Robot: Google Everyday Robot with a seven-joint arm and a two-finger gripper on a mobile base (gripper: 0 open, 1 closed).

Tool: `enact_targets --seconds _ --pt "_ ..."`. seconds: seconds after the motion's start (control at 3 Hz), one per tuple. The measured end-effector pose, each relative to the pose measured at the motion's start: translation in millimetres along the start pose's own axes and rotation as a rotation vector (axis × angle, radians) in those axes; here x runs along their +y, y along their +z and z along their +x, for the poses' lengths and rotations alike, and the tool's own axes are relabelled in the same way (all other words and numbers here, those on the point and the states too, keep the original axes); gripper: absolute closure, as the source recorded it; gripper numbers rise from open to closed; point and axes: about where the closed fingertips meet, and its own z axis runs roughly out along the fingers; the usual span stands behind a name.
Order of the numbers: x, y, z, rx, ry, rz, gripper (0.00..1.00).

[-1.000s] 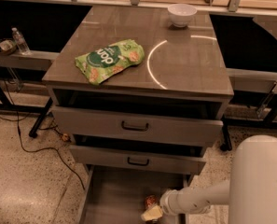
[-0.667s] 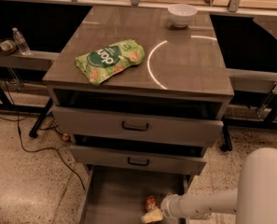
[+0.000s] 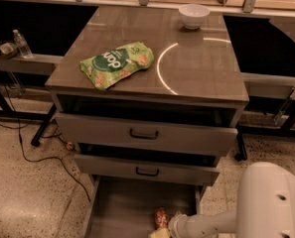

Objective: Pick coke can from bottom drawer and place on counter

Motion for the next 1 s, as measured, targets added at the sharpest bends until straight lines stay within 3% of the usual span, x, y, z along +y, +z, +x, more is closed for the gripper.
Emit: enact_targets --seconds 0.33,1.0 --pt "-5.1 31.5 6.3 0.006 -0.007 0.067 0.04" --pt "-16.4 53.2 6.5 -0.023 0.022 0.134 0.35"
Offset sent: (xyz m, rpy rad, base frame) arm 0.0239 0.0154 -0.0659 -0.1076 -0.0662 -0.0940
